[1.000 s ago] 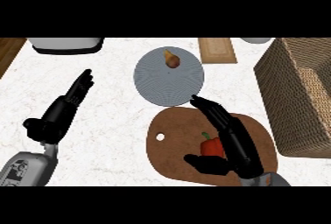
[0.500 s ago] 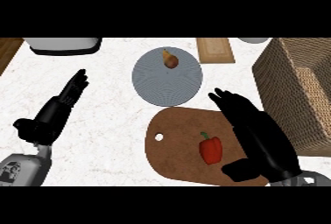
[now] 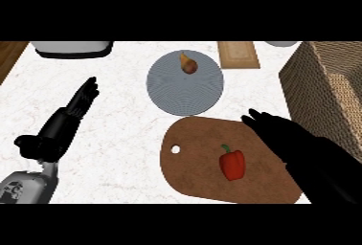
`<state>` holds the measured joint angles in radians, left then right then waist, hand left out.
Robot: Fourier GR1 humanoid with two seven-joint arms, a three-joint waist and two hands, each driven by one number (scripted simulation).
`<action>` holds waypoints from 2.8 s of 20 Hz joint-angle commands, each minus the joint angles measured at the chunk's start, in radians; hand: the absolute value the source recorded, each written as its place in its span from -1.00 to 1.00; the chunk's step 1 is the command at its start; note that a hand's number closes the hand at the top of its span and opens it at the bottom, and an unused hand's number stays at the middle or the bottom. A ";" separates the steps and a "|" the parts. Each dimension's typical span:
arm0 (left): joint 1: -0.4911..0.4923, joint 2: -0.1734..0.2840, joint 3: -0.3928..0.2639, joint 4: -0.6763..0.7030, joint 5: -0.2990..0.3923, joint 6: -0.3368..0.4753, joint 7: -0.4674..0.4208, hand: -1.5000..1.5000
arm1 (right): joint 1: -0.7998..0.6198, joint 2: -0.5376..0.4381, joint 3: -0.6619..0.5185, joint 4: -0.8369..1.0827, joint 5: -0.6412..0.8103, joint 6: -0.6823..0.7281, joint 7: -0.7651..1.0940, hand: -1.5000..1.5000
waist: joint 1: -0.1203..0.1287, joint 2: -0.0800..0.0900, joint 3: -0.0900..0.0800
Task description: Pick the bell pepper from the cutting board and place it in the basket
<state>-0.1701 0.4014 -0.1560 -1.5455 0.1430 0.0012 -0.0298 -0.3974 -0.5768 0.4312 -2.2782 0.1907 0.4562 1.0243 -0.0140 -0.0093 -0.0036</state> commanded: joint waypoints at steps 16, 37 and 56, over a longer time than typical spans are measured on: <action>-0.047 -0.031 0.075 0.028 -0.030 -0.074 0.008 0.00 | 0.204 0.078 0.006 0.062 0.220 -0.057 -0.128 -1.00 | 0.013 0.010 0.004; 0.022 -0.128 0.126 -0.100 -0.113 -0.127 0.084 0.00 | 0.334 0.289 0.039 0.273 0.556 -0.171 -0.498 -1.00 | 0.014 0.008 0.004; 0.001 -0.182 0.193 -0.019 -0.169 -0.197 0.031 0.00 | 0.320 0.369 -0.017 0.444 0.729 -0.110 -0.576 -1.00 | 0.014 0.009 0.004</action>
<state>-0.1438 0.2283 0.0185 -1.5818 -0.0234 -0.1858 -0.0042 -0.0679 -0.2179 0.4455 -1.8981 0.8938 0.3584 0.4937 0.0005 -0.0002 -0.0001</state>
